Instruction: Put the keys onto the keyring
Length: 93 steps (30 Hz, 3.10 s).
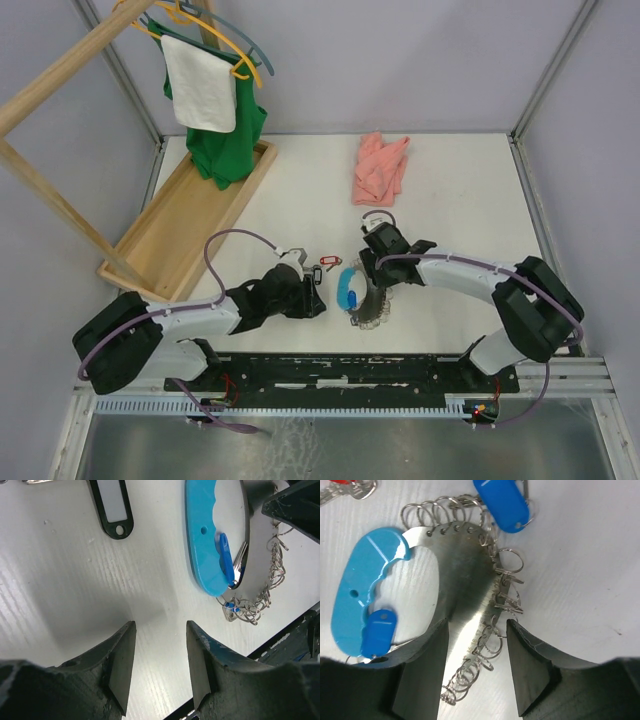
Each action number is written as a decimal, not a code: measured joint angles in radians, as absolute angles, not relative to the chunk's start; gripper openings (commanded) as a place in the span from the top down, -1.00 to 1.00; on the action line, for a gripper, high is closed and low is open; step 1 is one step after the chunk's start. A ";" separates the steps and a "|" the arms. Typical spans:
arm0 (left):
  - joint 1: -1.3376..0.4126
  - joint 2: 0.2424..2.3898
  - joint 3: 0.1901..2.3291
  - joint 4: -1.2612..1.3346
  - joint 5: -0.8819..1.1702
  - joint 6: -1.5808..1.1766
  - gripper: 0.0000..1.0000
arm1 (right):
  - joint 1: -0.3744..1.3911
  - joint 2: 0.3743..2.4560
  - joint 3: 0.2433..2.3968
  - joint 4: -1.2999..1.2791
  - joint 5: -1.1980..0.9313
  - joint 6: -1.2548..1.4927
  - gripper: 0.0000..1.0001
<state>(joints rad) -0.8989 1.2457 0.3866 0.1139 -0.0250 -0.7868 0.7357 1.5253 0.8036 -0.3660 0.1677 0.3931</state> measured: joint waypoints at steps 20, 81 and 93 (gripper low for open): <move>-0.899 1.312 0.391 0.224 -0.022 -0.813 0.01 | 0.908 1.341 0.823 -0.525 -0.088 0.381 0.02; -1.119 1.371 0.318 0.549 -0.082 -0.739 0.21 | 0.941 1.203 0.797 -0.513 0.133 0.403 0.05; -1.135 1.510 0.382 0.626 -0.084 -0.738 0.43 | 0.941 1.183 0.773 -0.513 0.167 0.403 0.05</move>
<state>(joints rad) -1.1351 1.5101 0.3824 0.6262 -0.0837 -0.7376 0.9405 1.1828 0.7734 -0.5133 0.1669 0.4030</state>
